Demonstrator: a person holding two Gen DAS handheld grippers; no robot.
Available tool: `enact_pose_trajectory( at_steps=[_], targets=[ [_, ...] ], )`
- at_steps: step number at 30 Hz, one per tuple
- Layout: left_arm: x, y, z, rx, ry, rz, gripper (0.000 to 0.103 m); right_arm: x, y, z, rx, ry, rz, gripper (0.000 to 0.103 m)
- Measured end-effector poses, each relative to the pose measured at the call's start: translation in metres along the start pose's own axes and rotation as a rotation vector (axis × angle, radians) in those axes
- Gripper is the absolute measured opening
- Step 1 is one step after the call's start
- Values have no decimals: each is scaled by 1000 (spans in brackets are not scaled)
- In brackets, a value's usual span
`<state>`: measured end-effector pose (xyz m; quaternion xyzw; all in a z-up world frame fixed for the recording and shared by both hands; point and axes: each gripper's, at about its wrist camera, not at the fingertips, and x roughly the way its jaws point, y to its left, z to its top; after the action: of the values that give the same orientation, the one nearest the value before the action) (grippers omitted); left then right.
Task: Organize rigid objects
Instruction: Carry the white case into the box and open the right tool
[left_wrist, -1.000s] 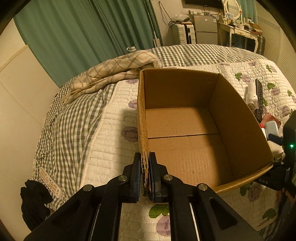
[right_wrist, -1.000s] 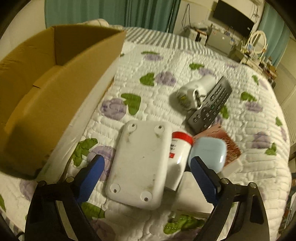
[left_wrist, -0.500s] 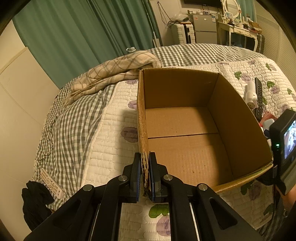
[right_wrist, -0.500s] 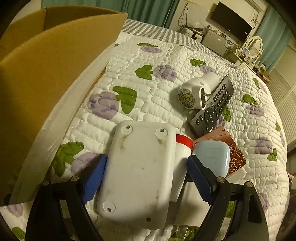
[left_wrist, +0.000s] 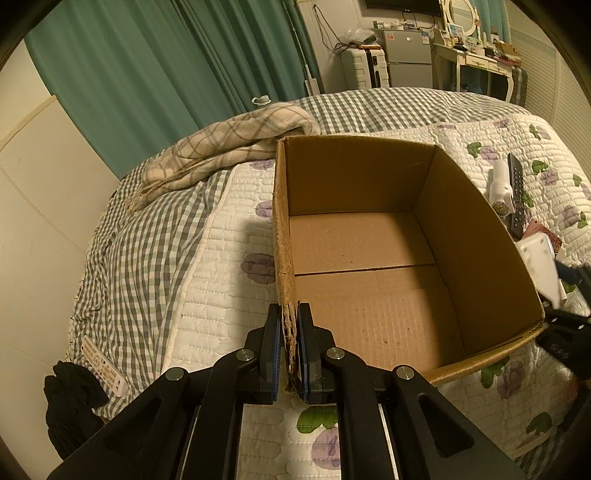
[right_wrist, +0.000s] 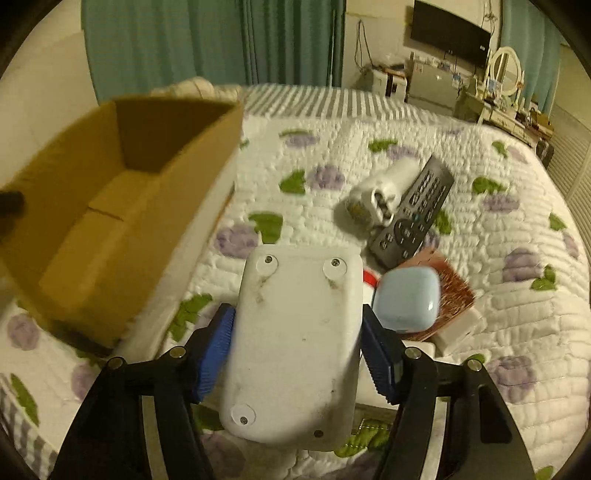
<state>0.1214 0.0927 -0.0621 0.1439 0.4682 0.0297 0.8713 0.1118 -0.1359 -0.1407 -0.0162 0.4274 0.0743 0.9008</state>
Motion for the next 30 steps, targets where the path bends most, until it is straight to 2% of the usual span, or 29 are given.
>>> enact_pose_trajectory(
  at_steps=[7, 12, 18, 22, 26, 30],
  targets=[
    [-1, -1, 0, 1, -1, -1, 8, -59, 6, 56, -13, -156, 78, 66],
    [-2, 1, 1, -4, 0, -8, 8, -79, 34, 92, -63, -216, 195, 66],
    [-2, 1, 2, -5, -1, -10, 8, -39, 80, 98, -124, -140, 265, 66],
    [-2, 1, 1, -6, -2, -15, 8, -2, 97, 86, -147, -68, 253, 66],
    [-1, 1, 1, -5, -4, -16, 8, 18, 101, 79, -157, -34, 238, 66],
    [0, 0, 0, -2, -5, -12, 8, 18, 98, 71, -167, -31, 231, 66]
  ],
)
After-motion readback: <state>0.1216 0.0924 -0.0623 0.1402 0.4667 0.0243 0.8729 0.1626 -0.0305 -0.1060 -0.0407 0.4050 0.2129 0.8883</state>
